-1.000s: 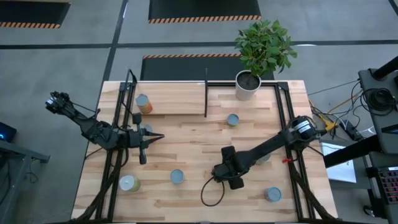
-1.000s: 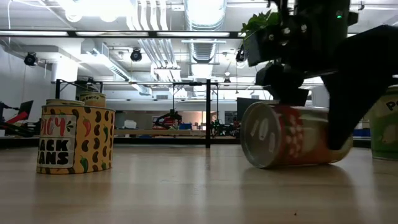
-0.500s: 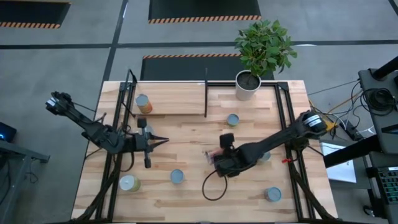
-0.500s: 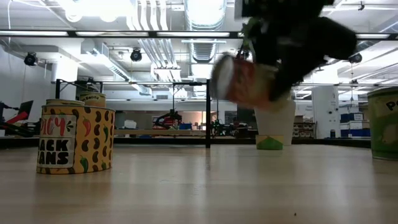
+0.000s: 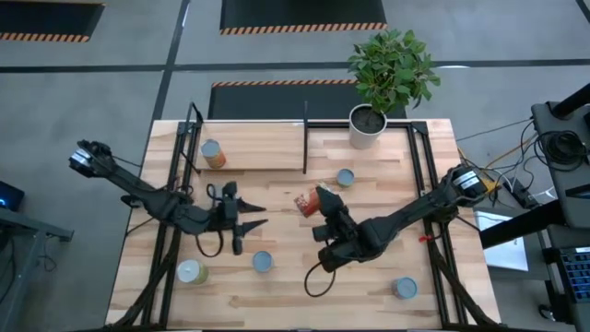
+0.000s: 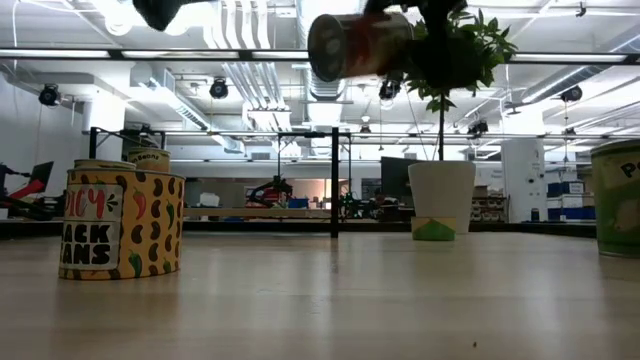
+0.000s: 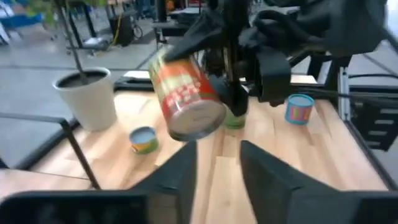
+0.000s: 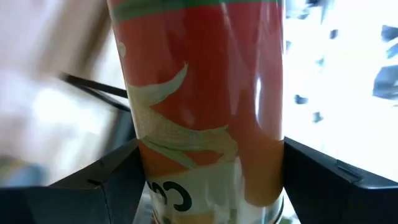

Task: Pick and place cans onto a shelf
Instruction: Put the right orange corn can on the shelf

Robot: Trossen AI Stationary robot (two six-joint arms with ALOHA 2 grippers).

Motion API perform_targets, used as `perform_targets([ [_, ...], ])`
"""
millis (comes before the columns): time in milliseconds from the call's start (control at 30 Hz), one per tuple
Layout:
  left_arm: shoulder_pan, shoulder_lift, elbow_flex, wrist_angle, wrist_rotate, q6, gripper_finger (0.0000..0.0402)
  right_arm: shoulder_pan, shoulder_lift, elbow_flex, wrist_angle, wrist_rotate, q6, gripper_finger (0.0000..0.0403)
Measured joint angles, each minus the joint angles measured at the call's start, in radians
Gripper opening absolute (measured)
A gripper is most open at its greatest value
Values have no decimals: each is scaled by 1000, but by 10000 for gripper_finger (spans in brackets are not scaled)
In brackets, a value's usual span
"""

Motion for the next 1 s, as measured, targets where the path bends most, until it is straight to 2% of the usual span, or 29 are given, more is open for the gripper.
perform_targets([
  [100,27,21,0,20,1,-47,185,-6,2,0,107,29,-152,305],
  [233,58,40,0,66,1,-63,260,-12,3,0,250,10,-243,306],
  [467,99,98,0,181,3,-31,347,-15,3,0,336,-6,-320,306],
  [633,100,154,0,268,4,15,367,-19,3,0,336,-18,-311,306],
  [867,101,251,0,424,3,65,368,-19,3,0,346,-18,-293,306],
  [1000,102,290,0,459,-34,101,368,-19,3,0,353,-19,-243,306],
])
